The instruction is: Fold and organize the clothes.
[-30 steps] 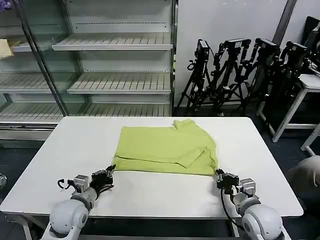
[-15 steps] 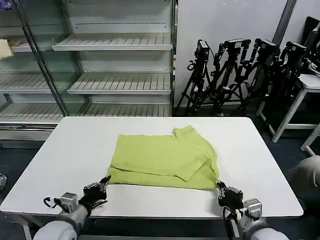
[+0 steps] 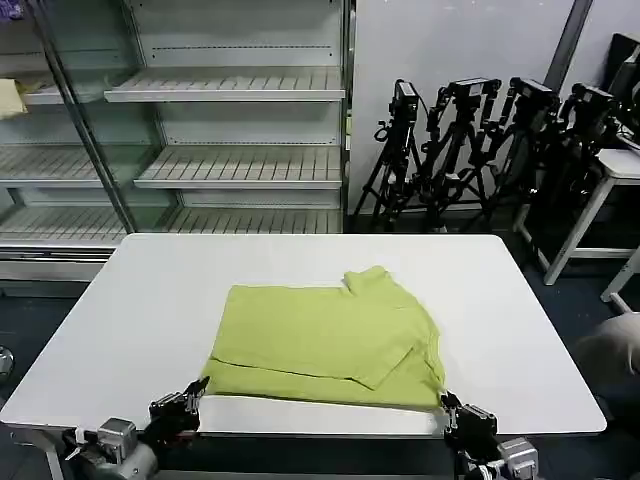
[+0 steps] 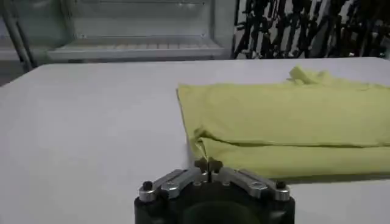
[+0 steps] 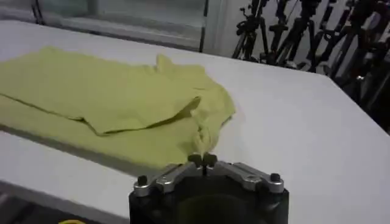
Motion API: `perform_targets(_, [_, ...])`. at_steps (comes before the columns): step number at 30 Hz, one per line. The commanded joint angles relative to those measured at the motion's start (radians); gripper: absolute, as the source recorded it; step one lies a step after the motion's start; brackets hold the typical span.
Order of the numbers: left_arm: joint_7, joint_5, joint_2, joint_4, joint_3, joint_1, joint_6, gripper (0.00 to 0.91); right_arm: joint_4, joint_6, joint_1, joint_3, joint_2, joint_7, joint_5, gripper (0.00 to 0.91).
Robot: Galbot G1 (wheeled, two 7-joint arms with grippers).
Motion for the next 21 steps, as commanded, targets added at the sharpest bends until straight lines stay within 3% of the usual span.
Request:
perform_targets(1, [-0.003, 0.025, -0.001, -0.045, -0.014, 0.064, 0.012, 0.907, 0.023, -0.004, -0.061, 0.009, 0.002, -0.007, -0.022, 0.907])
perform_targets(12, [-0.023, 0.018, -0.033, -0.162, -0.019, -0.039, 0.022, 0.907, 0.066, -0.007, 0.087, 0.141, -0.010, -0.023, 0.042, 0.907])
perform_targets(15, [-0.025, 0.000, 0.001, -0.058, 0.031, -0.183, 0.002, 0.907, 0.001, -0.026, 0.248, 0.069, -0.009, -0.008, 0.048, 0.907])
perform_targets(17, [-0.029, -0.006, 0.031, 0.034, 0.083, -0.295, -0.015, 0.907, -0.071, -0.055, 0.407, -0.029, -0.001, 0.025, 0.045, 0.907])
perform_targets(19, [-0.041, -0.006, 0.049, 0.135, 0.131, -0.396, -0.015, 0.907, -0.169, -0.079, 0.575, -0.147, 0.015, 0.094, 0.048, 0.907])
perform_targets(21, [-0.043, -0.007, 0.062, 0.202, 0.157, -0.463, -0.013, 0.907, -0.214, -0.079, 0.628, -0.216, 0.026, 0.103, 0.044, 0.907])
